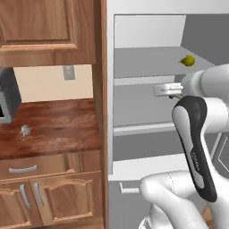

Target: Open the fridge, remove the pear, mushroom, and fish, and place them on any counter.

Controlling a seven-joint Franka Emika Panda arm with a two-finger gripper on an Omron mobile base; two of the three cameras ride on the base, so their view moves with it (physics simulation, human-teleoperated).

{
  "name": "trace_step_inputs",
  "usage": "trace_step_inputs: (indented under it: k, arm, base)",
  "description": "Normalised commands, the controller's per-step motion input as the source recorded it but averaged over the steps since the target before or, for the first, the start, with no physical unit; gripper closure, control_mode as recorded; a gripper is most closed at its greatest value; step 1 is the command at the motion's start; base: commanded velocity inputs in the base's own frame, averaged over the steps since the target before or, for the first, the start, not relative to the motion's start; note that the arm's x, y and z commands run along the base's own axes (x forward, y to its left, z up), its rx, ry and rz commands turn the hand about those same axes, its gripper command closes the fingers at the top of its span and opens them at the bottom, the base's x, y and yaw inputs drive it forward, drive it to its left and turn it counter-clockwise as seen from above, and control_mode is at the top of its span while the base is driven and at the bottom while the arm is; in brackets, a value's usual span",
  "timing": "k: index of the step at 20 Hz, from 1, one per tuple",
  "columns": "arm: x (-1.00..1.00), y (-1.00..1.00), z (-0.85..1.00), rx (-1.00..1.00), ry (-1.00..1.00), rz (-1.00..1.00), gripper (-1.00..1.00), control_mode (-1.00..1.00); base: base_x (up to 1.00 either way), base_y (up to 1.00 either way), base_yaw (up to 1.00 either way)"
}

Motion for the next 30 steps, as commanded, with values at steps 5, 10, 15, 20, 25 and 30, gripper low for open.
trace_step_inputs:
  k: [5,10,15,20,25,30]
  arm:
    - [0.0,0.0,0.0,0.0,0.0,0.0,1.0,1.0]
    - [0.0,0.0,0.0,0.0,0.0,0.0,1.0,1.0]
    - [0.0,0.0,0.0,0.0,0.0,0.0,1.0,1.0]
    - [0.0,0.0,0.0,0.0,0.0,0.0,1.0,1.0]
    - [0.0,0.0,0.0,0.0,0.0,0.0,1.0,1.0]
    - [0.0,0.0,0.0,0.0,0.0,0.0,1.0,1.0]
  base:
    - [-0.23,1.0,-0.01]
    - [0.0,0.97,0.0]
    - [0.08,0.75,-0.04]
    - [0.37,0.03,-0.05]
    - [0.65,-0.07,-0.01]
    - [0.69,0.14,0.0]
